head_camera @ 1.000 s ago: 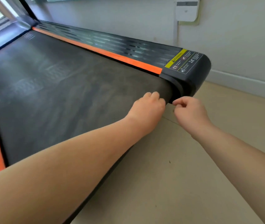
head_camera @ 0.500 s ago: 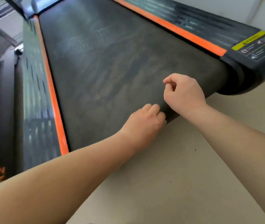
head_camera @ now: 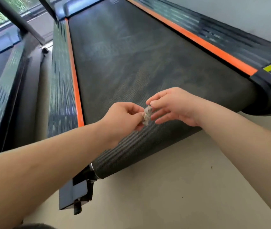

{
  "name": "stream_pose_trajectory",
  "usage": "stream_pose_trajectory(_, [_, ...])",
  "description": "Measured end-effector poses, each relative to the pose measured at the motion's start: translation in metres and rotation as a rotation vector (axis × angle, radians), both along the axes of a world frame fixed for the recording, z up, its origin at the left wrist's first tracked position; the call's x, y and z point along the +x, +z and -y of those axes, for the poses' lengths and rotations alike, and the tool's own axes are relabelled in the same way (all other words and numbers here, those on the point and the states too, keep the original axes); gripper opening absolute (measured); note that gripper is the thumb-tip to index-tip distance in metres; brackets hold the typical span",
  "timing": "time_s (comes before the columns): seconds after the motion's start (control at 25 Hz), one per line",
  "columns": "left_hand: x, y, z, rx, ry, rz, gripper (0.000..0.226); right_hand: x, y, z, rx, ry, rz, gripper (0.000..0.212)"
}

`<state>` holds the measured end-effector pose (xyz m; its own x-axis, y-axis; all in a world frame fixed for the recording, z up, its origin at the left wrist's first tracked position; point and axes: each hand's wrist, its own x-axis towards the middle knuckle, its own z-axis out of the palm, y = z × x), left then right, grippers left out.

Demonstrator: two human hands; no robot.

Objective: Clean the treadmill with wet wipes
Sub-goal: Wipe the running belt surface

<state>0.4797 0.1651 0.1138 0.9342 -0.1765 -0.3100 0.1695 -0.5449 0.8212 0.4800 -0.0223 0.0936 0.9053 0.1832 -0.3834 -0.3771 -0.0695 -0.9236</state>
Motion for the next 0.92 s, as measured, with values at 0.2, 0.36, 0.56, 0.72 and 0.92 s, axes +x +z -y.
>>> stream_pose_trajectory(0.2, [0.006,0.014,0.014,-0.282,0.230,-0.150,0.016,-0.007,0.013,0.002,0.144,-0.069,0.009,0.022])
stream_pose_trajectory(0.36, [0.009,0.008,0.004,-0.074,0.270,-0.094,0.006,0.003,0.004,0.009,-0.256,-0.191,0.118,0.019])
stream_pose_trajectory(0.56, [0.010,-0.011,-0.020,0.233,0.011,0.090,0.011,0.015,-0.027,0.009,-1.071,-0.066,0.417,0.012])
stream_pose_trajectory(0.72, [0.017,-0.021,-0.027,0.275,-0.043,0.146,0.018,0.018,-0.027,-0.003,-1.166,0.194,0.438,0.011])
stream_pose_trajectory(0.92, [0.020,-0.018,-0.039,0.219,-0.028,0.156,0.021,0.033,-0.024,-0.026,-1.246,0.069,0.306,0.015])
